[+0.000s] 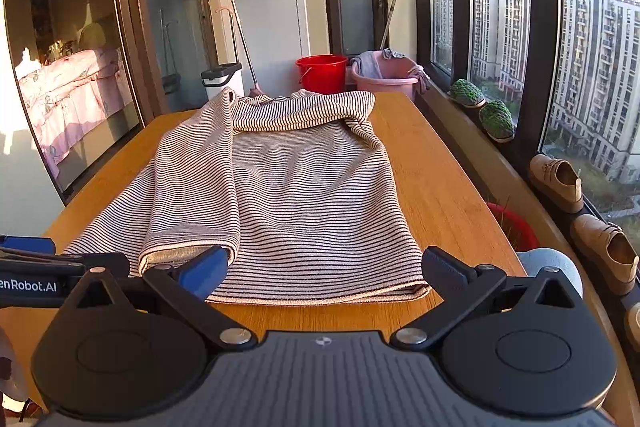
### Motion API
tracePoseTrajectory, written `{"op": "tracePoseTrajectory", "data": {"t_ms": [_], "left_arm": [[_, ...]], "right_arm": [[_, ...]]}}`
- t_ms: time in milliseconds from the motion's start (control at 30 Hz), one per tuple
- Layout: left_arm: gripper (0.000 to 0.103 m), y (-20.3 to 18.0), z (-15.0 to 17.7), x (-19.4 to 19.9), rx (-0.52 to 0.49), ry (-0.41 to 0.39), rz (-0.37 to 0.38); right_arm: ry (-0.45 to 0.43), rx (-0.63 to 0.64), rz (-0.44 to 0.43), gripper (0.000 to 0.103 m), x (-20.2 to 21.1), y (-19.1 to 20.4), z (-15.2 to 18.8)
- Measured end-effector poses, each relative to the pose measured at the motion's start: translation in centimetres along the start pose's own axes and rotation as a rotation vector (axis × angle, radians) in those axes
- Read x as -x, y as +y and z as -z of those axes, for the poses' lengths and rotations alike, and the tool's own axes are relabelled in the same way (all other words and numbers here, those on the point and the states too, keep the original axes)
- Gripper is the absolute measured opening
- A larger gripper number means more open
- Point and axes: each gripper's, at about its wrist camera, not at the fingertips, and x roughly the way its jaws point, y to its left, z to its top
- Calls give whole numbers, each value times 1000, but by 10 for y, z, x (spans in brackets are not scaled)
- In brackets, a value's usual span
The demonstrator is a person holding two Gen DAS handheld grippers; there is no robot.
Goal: Fold clothes
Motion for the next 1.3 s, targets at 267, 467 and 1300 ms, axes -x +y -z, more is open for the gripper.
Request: {"op": "tracePoseTrajectory", "data": {"t_ms": [267,467,1300], "left_arm": [[103,14,20,-15,46,75,15],[103,15,25,-16,54,146,27],[103,11,10,-11,27,152,18]], "right_arm": [[65,-39,-28,103,-12,-4,3],[113,-65,-47,103,-18,-8,5],[190,-81,-82,103,-14,-1,5]]}}
